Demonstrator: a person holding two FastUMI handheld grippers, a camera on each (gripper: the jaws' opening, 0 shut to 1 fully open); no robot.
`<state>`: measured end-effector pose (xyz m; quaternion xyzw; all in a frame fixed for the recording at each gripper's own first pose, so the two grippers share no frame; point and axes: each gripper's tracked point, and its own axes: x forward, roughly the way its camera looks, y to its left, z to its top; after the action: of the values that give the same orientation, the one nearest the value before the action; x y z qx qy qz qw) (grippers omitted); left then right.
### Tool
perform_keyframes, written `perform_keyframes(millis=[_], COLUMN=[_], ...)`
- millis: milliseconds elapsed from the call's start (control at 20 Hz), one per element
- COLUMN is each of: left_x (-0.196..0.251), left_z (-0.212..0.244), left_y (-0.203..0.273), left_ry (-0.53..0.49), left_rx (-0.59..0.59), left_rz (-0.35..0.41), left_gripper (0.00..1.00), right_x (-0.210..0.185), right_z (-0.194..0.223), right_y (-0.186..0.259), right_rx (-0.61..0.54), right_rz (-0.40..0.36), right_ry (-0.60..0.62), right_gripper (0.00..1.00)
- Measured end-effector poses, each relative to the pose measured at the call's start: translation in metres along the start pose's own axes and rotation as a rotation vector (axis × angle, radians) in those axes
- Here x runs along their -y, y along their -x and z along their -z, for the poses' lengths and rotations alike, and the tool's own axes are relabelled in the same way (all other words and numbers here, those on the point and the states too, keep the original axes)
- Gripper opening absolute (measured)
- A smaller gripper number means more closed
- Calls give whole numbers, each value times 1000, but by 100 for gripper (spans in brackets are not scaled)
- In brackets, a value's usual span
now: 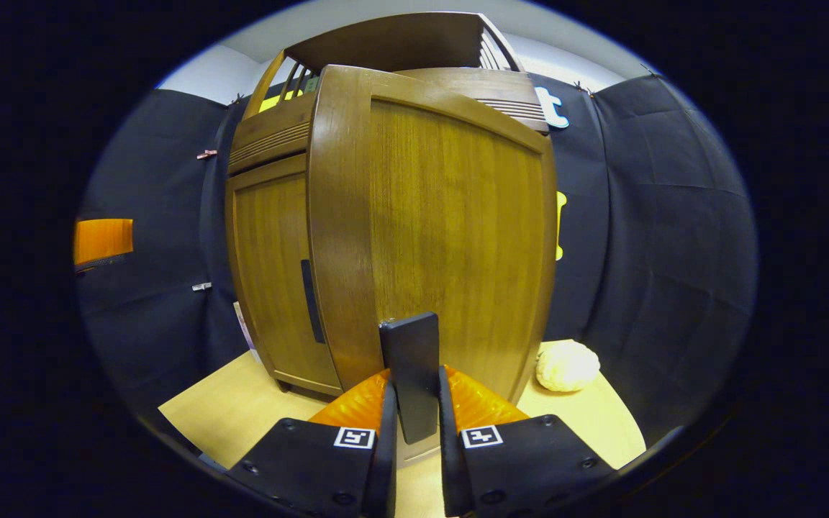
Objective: Open the right door of the double-door shoe cabinet with the right hand, and open the left door with the left hand.
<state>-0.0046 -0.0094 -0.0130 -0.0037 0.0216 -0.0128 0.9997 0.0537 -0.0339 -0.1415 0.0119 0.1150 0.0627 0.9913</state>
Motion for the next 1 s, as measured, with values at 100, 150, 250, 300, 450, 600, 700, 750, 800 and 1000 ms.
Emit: perform_keyframes(millis=[100, 150, 250, 300, 450, 600, 700, 750, 800, 1000], left_x=[7, 11, 19, 22, 33, 44, 54, 58, 62, 78], left_z=[0, 2, 4, 5, 6, 8, 9, 11, 10, 10], left_y=[-2, -2, -3, -4, -7, -11, -14, -16, -18, -25], left_ry=[-6, -8, -7, -7, -4, 0, 1, 3, 5, 6], left_rx=[-1, -3, -9, -12, -18, -23, -28, -29, -31, -30], left_rz=[12, 18, 35, 41, 58, 80, 94, 102, 110, 131], left_gripper=[94, 94, 94, 94, 92, 94, 92, 92, 94, 94], right_x=[12, 16, 27, 31, 49, 66, 78, 83, 89, 120], right_z=[5, 6, 8, 9, 7, 8, 8, 7, 6, 4], right_y=[14, 19, 27, 30, 41, 49, 56, 59, 62, 71], right_rx=[-4, -5, -9, -11, -7, -8, -12, -13, -12, -2], right_rz=[16, 20, 23, 29, 56, 77, 90, 96, 101, 154], right_ry=[-31, -39, -33, -35, -57, -60, -64, -70, -74, -79], right_gripper=[29, 29, 29, 29, 28, 25, 28, 28, 28, 23])
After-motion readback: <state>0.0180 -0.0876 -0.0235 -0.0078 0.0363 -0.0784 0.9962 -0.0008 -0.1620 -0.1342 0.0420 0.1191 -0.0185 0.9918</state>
